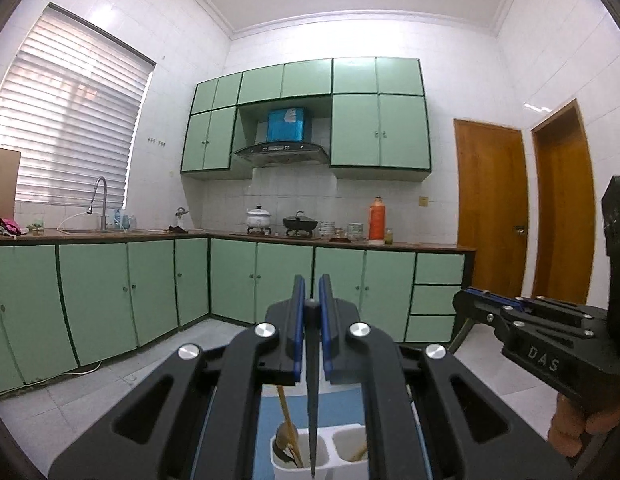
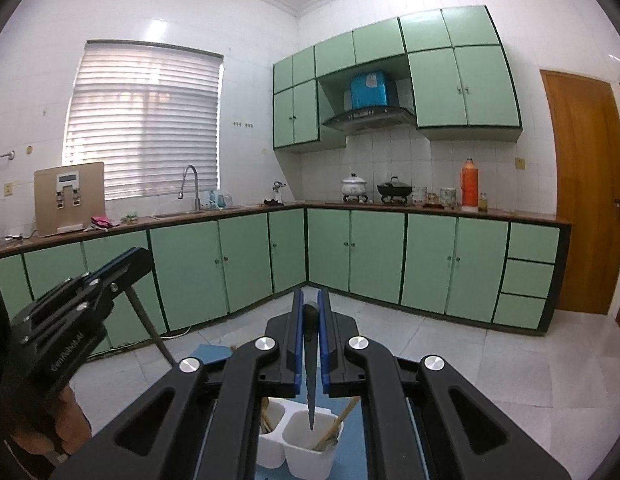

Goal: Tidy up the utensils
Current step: 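Lift both dark chopsticks and carry them above the white holders, then lower the dark chopsticks into the holders and open both tools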

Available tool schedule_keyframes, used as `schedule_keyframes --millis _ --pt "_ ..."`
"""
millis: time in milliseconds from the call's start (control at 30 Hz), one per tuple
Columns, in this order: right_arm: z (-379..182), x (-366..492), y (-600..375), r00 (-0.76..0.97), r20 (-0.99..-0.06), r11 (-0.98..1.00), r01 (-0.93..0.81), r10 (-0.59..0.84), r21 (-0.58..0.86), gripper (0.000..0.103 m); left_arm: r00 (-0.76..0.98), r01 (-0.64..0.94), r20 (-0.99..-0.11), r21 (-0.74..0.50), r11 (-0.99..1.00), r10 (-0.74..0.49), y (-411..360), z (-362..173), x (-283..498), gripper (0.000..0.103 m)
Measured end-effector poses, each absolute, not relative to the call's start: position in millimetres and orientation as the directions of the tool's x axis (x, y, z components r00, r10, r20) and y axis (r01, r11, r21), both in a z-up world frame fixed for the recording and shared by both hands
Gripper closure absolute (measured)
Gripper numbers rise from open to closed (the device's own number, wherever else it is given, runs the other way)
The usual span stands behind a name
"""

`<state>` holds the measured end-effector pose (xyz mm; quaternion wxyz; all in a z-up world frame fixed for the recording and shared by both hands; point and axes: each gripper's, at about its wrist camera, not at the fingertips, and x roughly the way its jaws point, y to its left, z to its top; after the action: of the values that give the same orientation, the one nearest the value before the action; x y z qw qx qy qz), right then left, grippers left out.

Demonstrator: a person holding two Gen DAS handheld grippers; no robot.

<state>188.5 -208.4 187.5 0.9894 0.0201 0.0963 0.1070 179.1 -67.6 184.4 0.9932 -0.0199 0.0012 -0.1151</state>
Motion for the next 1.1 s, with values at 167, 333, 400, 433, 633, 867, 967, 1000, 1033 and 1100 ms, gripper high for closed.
schedule_keyframes --millis 167,333,400,433,633,867,967,1000,1033,1100 --pt "163.5 221.6 -202.2 0.948 -0.243 0.979 -0.198 0.206 0.057 0.096 0.975 0.220 -0.018 -0.035 0.975 -0.220 -76.5 167.3 216.9 0.097" --pt "142.2 243.8 -196.6 0.938 -0.282 0.980 -0.196 0.200 0.041 0.096 0.968 0.242 -0.047 -0.076 0.967 -0.246 -72.4 161.8 241.0 0.097" --pt "138.5 250.5 -197.2 0.937 -0.285 0.980 -0.197 0.200 0.038 0.096 0.968 0.247 -0.037 -0.071 0.966 -0.250 -72.4 166.9 244.1 0.097" --pt "138.2 253.2 -198.5 0.937 -0.286 0.979 -0.199 0.203 0.044 0.096 0.968 0.248 -0.029 -0.066 0.966 -0.250 -72.1 169.1 244.5 0.097" --pt "137.9 265.9 -205.7 0.933 -0.286 0.976 -0.205 0.217 0.073 0.096 0.963 0.269 0.032 -0.074 0.960 -0.268 -72.8 196.4 246.4 0.097" --pt "126.5 273.9 -204.1 0.922 -0.313 0.973 -0.217 0.229 0.072 0.096 0.964 0.263 0.047 -0.061 0.963 -0.260 -77.3 193.7 256.2 0.097" --pt "119.4 275.3 -202.4 0.915 -0.326 0.971 -0.224 0.237 0.077 0.096 0.968 0.251 0.020 -0.069 0.965 -0.250 -77.6 173.2 266.3 0.097" --pt "118.3 275.6 -200.9 0.914 -0.329 0.971 -0.225 0.239 0.079 0.096 0.970 0.245 0.013 -0.070 0.967 -0.244 -77.6 166.4 269.8 0.097" --pt "116.2 275.6 -200.4 0.913 -0.331 0.971 -0.226 0.240 0.079 0.096 0.970 0.242 0.010 -0.069 0.968 -0.241 -77.2 161.4 271.7 0.097" --pt "111.9 276.1 -200.3 0.911 -0.337 0.971 -0.225 0.240 0.082 0.096 0.971 0.237 -0.001 -0.065 0.969 -0.237 -77.0 149.6 275.9 0.097"
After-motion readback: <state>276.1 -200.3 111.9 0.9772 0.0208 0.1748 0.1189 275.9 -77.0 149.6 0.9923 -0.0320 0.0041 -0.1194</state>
